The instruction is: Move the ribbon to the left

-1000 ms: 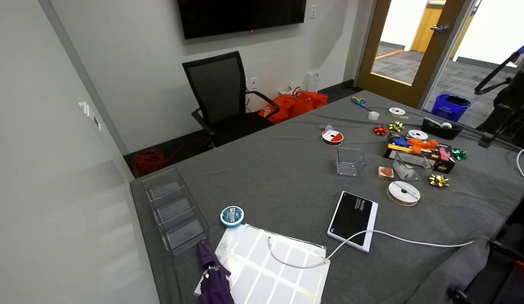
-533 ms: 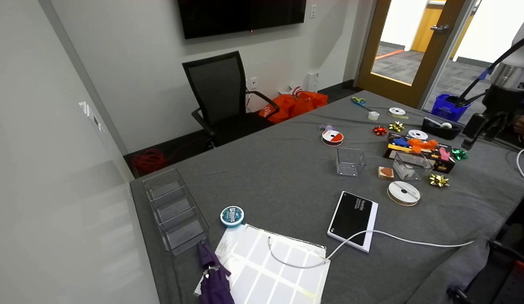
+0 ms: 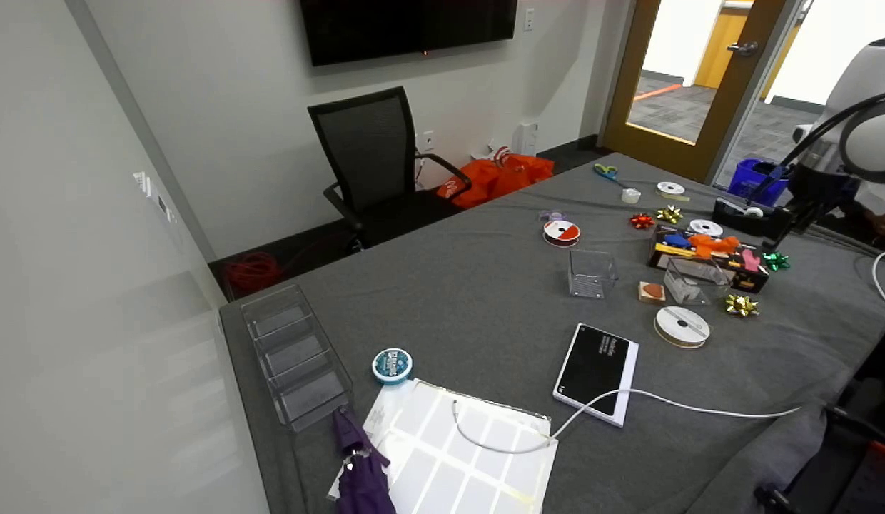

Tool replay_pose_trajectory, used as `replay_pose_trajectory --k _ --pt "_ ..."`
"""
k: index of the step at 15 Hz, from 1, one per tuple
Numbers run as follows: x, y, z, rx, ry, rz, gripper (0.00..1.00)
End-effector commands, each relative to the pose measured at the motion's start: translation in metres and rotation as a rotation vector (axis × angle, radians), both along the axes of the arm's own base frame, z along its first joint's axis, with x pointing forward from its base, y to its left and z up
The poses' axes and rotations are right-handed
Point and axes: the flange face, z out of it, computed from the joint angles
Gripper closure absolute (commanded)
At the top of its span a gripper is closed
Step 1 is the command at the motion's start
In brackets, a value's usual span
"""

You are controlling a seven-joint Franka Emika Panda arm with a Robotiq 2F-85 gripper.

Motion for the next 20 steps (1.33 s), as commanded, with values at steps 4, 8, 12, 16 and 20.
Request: replay_pose_trajectory --k 4,8,12,16,20 --pt "-0.002 -0.019 -0.02 0.02 -0.014 0.076 0.0" --pt "-0.001 -0.019 -0.021 0.026 -0.013 0.076 0.0" --pt "-0.007 -0.02 -0.025 0.063 -0.027 0.073 0.0" --pt "-0.01 -0.023 -0.048 0.182 -0.068 0.01 0.0" --pt "0.0 -0.03 -0.058 0.207 -0.066 -0.015 0.0"
